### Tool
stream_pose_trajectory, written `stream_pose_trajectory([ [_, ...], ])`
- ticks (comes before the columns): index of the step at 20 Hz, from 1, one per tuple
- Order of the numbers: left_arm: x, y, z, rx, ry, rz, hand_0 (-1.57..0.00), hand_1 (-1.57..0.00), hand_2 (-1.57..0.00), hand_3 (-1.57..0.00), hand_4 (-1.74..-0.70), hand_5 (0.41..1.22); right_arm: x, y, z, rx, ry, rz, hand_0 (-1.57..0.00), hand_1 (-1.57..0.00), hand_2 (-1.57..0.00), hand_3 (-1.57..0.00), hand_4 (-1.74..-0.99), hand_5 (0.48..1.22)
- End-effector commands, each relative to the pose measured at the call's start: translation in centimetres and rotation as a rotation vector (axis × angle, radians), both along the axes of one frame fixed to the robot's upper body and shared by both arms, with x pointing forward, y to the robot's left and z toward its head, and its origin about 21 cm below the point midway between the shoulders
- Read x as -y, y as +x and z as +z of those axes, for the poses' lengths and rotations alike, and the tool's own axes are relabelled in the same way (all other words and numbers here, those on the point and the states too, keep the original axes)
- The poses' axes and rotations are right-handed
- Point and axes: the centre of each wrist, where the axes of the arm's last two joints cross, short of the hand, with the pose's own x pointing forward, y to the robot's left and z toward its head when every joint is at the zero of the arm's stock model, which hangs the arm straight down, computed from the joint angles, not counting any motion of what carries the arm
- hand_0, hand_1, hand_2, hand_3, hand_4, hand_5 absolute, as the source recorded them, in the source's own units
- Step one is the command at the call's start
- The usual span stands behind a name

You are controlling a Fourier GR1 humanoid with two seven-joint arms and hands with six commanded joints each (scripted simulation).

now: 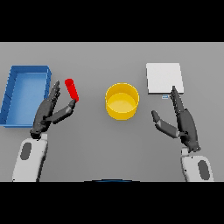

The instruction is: Pick up the red beaker and tilt it to pour out 1 green nut into yellow bowl. Pick up the yellow bowl and place it on the metallic measuring scale.

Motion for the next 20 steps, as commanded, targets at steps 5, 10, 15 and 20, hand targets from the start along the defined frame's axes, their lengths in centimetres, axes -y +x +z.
stream_pose_trajectory([
  [5, 0.8, 2.9, -0.3, 0.024, -0.004, -0.04, 0.0, 0.0, 0.0, 0.0, -1.19, 0.641, 0.4, -0.2, -0.4, 0.008, -0.008, 0.0, 0.0, 0.0, 0.0, 0.0, -1.222, 0.626],
  [10, 1.3, 5.0, -0.2, 0.019, 0.05, -0.039, 0.0, 0.0, 0.0, 0.0, -1.2, 0.661, 0.4, -0.4, -0.1, 0.016, 0.006, 0.005, 0.0, 0.0, 0.0, 0.0, -1.226, 0.631],
  [15, 2.4, 6.8, -0.8, 0.0, 0.055, -0.03, 0.0, 0.0, 0.0, 0.0, -1.21, 0.673, 0.4, -0.3, 0.2, 0.001, 0.01, -0.002, 0.0, 0.0, 0.0, 0.0, -1.24, 0.639],
  [20, 2.7, 7.8, -1.6, 0.048, -0.038, -0.017, 0.0, 0.0, 0.0, 0.0, -1.29, 0.708, 0.5, -0.3, 0.1, -0.009, 0.014, -0.013, 0.0, 0.0, 0.0, 0.0, -1.246, 0.645],
])
